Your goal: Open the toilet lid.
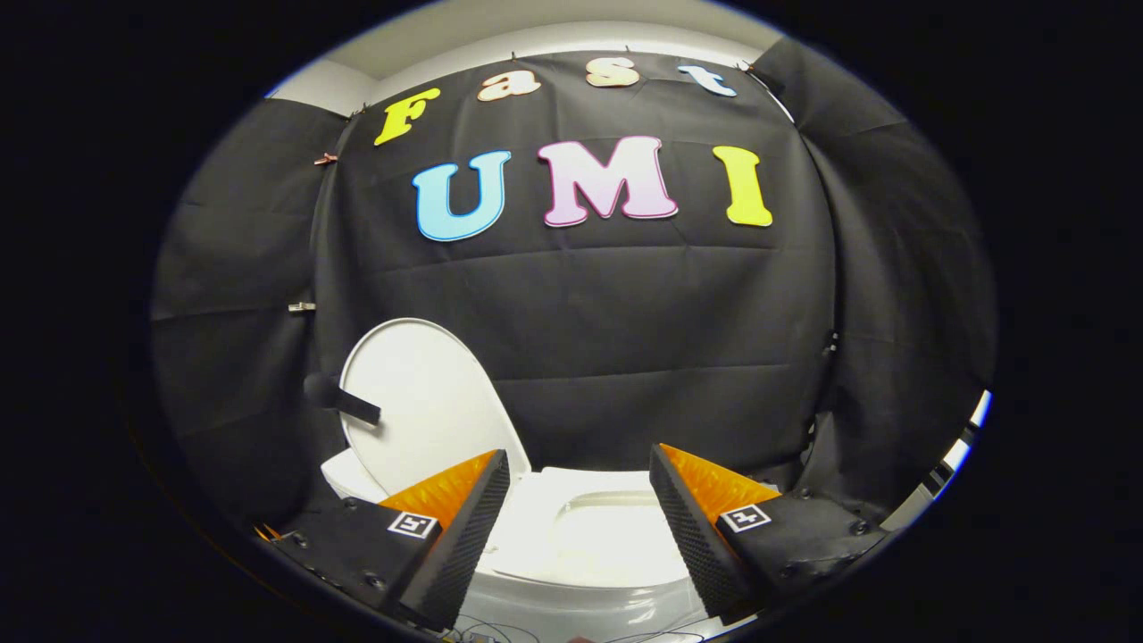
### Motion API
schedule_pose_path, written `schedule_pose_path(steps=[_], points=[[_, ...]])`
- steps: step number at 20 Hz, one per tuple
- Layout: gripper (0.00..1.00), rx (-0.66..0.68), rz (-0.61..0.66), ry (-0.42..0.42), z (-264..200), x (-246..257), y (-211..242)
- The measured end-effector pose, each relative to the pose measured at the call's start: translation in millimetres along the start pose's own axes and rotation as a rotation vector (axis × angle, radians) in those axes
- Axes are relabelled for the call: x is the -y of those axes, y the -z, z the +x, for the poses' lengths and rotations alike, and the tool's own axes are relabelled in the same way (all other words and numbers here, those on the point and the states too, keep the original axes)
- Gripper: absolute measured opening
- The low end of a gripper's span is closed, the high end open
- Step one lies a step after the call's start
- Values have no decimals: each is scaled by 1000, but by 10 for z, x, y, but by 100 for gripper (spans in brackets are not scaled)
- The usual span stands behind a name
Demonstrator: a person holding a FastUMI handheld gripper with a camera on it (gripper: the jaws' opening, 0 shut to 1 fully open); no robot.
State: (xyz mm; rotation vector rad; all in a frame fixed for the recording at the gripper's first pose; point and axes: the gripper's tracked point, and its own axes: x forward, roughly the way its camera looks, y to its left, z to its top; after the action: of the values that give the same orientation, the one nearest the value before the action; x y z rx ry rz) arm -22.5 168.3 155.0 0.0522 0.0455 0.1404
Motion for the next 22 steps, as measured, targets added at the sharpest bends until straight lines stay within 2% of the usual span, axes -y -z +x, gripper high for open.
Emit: schedule_pose_path(steps=[7,22], points=[[99,5,-45,62,-33,510,431],[99,63,-57,90,-17,674,460]])
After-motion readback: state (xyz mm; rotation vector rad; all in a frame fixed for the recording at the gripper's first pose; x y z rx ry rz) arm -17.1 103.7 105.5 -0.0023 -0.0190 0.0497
